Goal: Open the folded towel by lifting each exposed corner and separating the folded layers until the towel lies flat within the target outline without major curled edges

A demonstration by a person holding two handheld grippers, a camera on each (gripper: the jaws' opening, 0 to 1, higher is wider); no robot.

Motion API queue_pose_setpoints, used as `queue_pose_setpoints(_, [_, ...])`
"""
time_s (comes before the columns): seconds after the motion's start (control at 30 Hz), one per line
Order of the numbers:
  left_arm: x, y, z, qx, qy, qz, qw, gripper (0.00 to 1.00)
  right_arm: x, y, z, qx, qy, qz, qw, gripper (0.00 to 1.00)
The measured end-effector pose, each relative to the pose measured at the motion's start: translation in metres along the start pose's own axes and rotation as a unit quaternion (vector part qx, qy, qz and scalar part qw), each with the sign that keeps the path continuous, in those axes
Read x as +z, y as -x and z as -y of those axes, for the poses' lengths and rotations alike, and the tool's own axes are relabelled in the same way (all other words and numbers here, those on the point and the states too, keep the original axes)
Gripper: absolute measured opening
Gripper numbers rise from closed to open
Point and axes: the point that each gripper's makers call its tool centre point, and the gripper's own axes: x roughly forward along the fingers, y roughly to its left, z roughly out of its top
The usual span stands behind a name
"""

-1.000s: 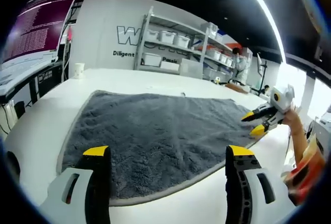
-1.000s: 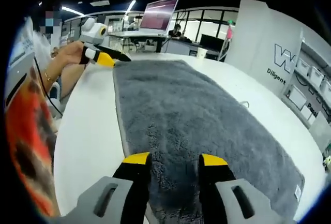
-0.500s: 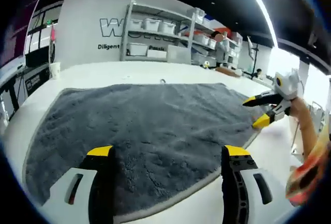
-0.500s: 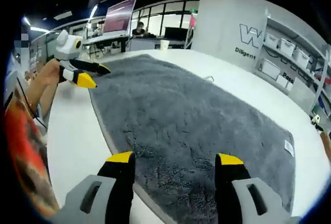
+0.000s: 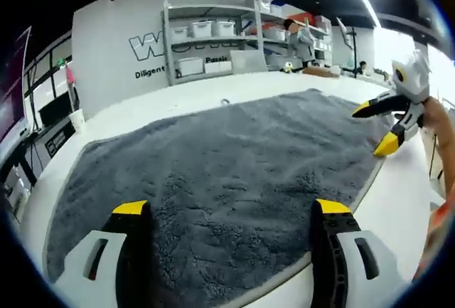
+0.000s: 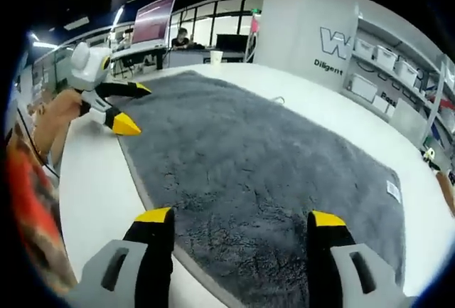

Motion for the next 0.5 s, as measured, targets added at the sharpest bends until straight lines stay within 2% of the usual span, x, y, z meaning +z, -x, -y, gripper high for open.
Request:
queue_pose_setpoints(0.37, [-0.006, 0.005, 0.000, -0.014, 0.017, 0.002, 0.9998, 0.92, -0.008, 0.009, -0.010, 0.007, -0.015, 0.004, 0.9998, 0.74])
queue_pose_setpoints(0.5, [-0.005, 0.006, 0.002, -0.016, 0.009, 0.007, 0.9998, 0.91, -0.009, 0.011, -0.009, 0.002, -0.016, 0.003, 0.9999, 0.76])
